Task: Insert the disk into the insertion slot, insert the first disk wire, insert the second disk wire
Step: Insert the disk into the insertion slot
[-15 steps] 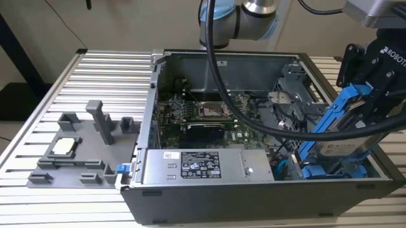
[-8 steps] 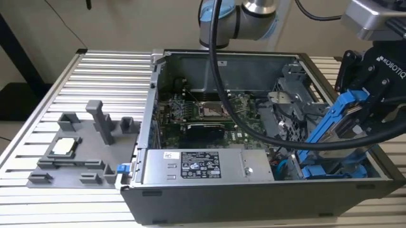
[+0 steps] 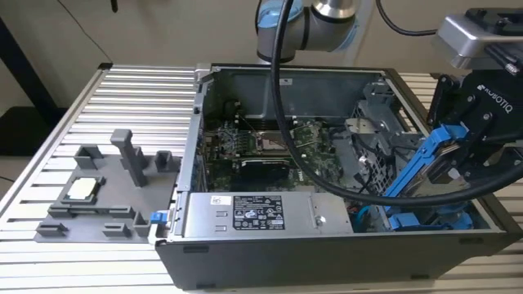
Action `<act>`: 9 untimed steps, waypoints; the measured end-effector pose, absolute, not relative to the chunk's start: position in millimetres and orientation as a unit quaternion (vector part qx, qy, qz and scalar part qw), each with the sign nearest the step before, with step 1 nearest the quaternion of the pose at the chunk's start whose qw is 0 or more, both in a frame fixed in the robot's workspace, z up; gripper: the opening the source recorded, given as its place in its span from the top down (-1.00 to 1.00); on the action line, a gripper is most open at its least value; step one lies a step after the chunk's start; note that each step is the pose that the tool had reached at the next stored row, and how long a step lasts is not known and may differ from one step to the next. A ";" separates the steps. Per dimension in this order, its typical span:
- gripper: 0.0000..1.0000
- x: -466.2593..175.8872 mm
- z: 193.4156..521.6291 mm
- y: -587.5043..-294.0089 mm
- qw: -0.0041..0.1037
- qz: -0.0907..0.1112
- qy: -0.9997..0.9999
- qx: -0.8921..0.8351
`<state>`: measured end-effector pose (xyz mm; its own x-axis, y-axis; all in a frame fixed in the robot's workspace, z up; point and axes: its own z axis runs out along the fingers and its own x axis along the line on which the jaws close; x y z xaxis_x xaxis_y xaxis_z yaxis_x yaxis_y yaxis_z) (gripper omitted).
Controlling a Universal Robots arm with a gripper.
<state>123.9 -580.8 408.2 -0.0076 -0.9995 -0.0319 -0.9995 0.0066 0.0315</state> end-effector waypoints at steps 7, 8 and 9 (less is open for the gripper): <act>0.35 125.1 396.0 -580.7 0.002 0.025 0.709 -0.704; 0.35 125.2 394.3 -580.7 0.003 0.025 0.709 -0.704; 0.35 125.4 392.4 -580.7 0.003 0.025 0.709 -0.704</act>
<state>125.4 -580.7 392.4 -0.0077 -0.9992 -0.0388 -0.9995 0.0065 0.0316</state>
